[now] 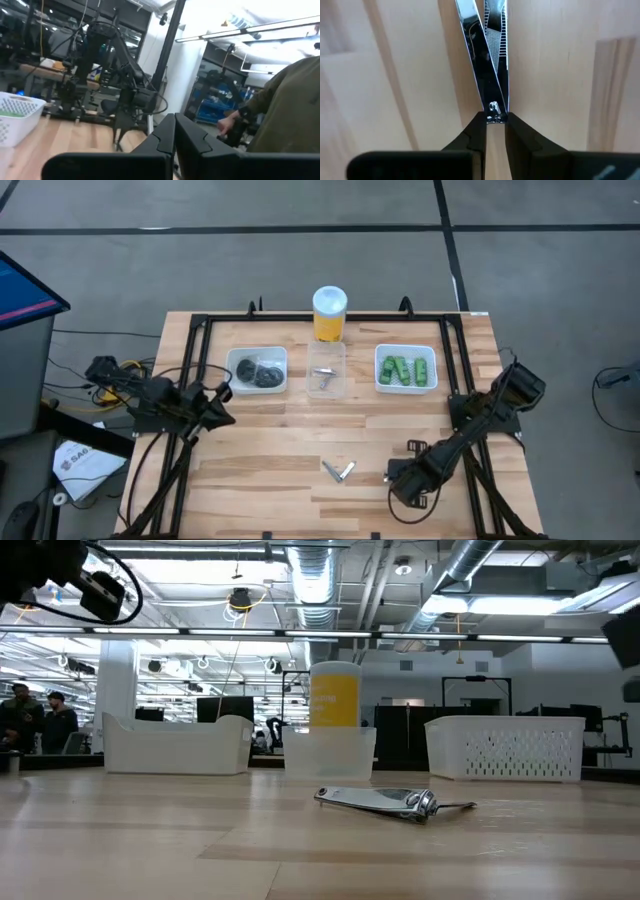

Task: Pick & Place Travel size toiletries
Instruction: Put the silver nail cutter into the transparent bin

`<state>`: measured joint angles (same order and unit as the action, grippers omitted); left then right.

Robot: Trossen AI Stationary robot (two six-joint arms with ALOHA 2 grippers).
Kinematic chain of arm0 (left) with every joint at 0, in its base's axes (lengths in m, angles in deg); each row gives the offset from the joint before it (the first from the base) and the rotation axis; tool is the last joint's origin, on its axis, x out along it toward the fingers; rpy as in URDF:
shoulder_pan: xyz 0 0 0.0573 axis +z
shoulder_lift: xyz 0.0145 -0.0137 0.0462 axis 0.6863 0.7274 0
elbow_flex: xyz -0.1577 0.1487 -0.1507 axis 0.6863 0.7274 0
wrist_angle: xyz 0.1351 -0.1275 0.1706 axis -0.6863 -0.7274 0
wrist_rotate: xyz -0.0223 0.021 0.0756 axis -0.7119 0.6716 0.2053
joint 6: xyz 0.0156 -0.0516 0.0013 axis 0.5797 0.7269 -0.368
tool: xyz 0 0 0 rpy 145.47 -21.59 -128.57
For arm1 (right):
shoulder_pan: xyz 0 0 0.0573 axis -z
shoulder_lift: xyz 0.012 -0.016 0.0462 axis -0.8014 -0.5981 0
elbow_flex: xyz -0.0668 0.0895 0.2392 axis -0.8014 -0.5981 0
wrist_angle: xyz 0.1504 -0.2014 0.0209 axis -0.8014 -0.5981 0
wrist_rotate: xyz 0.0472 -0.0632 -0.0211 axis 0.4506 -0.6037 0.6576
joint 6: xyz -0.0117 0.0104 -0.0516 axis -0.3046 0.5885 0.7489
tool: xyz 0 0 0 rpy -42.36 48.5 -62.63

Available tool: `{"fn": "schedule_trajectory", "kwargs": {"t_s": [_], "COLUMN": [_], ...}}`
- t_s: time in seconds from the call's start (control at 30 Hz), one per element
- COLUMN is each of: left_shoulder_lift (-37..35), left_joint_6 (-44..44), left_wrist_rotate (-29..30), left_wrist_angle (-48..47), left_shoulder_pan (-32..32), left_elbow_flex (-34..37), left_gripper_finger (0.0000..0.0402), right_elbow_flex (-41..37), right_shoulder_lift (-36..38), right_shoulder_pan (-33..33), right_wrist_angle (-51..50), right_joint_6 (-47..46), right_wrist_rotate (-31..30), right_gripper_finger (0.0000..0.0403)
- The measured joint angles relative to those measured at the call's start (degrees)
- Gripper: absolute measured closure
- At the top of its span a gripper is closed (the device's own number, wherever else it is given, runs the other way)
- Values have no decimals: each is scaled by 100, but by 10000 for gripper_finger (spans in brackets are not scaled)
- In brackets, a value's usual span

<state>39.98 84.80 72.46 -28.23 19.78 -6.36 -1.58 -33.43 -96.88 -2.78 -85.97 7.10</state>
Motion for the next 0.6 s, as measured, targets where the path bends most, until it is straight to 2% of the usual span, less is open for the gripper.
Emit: {"fn": "schedule_trajectory", "kwargs": {"t_s": [0.13,0.3,0.6], "left_shoulder_lift": [-515,-515,-515], "left_joint_6": [-95,-122,-131], "left_wrist_rotate": [213,553,563], "left_wrist_angle": [-732,-1024,-1268], "left_shoulder_pan": [0,11,11], "left_elbow_flex": [0,-8,-13], "left_gripper_finger": [401,401,401], "right_elbow_flex": [152,359,835], "right_shoulder_lift": [9,17,276], "right_shoulder_pan": [197,504,1458], "right_wrist_angle": [-18,-169,-716], "right_joint_6": [315,842,2406], "right_wrist_rotate": [30,-91,-546], "right_gripper_finger": [367,367,367]}}
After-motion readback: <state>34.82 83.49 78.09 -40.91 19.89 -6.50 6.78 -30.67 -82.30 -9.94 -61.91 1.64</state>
